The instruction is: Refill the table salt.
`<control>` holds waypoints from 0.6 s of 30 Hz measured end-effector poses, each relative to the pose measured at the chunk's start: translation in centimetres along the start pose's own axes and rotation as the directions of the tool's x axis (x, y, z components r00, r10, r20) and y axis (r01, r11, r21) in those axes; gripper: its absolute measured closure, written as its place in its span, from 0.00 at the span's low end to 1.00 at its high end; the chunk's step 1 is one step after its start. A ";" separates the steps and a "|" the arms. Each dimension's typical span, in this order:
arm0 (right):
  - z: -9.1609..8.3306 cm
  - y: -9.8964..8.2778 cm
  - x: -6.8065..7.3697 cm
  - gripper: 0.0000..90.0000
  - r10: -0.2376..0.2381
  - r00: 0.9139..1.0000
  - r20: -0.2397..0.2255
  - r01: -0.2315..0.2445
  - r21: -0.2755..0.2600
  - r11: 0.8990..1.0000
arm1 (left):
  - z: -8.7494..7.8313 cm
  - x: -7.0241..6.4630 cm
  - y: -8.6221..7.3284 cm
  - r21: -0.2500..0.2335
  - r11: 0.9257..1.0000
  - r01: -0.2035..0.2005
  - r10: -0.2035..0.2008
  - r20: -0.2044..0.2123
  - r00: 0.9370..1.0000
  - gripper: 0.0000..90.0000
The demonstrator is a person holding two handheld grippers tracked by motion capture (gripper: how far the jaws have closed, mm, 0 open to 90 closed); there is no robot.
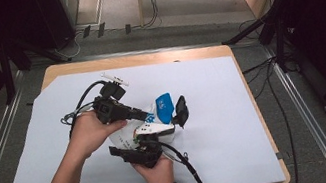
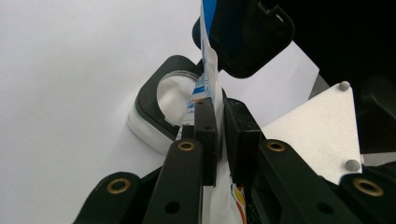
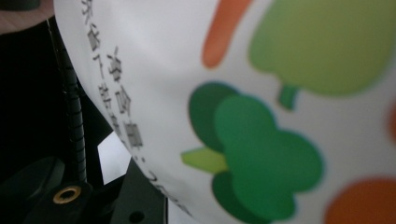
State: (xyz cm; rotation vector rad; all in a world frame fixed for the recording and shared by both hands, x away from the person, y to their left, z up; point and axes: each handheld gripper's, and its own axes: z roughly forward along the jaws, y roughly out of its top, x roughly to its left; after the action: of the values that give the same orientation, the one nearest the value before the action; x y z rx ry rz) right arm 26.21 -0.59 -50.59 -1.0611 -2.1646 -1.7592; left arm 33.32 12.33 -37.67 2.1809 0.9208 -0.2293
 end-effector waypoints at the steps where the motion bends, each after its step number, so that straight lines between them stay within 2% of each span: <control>1: 0.0 -0.1 0.0 0.72 -0.001 1.000 0.003 0.001 0.000 1.000 | 0.0 0.0 -0.1 0.000 1.000 -0.001 0.001 0.001 1.000 0.95; 7: 0.0 -0.2 -0.1 0.72 -0.009 1.000 0.020 0.009 0.005 1.000 | -0.2 0.0 -0.2 0.001 1.000 -0.006 0.006 0.008 1.000 0.96; 18: -0.1 -0.1 -0.2 0.69 -0.012 1.000 0.025 0.012 0.002 1.000 | -1.1 0.1 -0.5 0.000 1.000 -0.010 0.010 0.008 1.000 0.97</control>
State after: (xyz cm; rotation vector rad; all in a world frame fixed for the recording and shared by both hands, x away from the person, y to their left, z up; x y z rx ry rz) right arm 26.26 -0.76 -50.72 -1.0773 -2.1907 -1.7586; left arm 32.96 13.36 -37.25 2.1826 0.9056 -0.2326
